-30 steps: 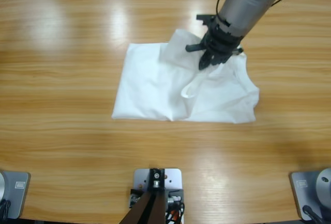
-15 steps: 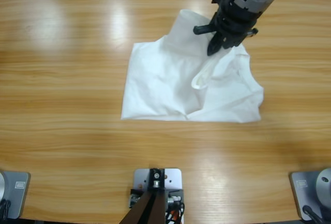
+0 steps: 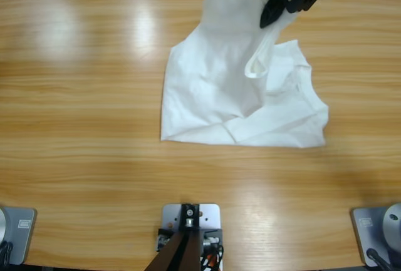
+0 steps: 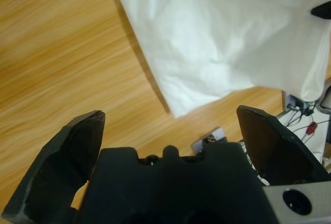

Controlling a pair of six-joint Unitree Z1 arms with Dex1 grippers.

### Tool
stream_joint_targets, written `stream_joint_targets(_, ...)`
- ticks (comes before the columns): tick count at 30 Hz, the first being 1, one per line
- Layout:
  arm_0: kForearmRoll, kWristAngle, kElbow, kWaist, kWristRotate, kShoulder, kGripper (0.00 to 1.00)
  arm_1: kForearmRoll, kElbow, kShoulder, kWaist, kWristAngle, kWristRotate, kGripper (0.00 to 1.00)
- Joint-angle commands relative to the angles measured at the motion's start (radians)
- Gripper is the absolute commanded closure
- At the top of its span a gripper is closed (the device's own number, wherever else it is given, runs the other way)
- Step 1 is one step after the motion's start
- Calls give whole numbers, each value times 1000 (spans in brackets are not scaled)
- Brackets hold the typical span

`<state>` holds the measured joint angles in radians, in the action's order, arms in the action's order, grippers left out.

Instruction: Fold clothes

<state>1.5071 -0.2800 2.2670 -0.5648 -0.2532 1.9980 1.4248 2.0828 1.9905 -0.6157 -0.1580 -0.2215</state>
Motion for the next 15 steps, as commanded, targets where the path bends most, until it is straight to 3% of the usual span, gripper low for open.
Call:
stream_joint_targets(1, 151, 17, -26, 11, 14, 18, 0, 61, 53, -25, 20, 36, 13, 1000)
stream_joint_targets(15, 151, 18, -30, 11, 14, 18, 0, 92, 1, -53, 62, 61, 11, 1000)
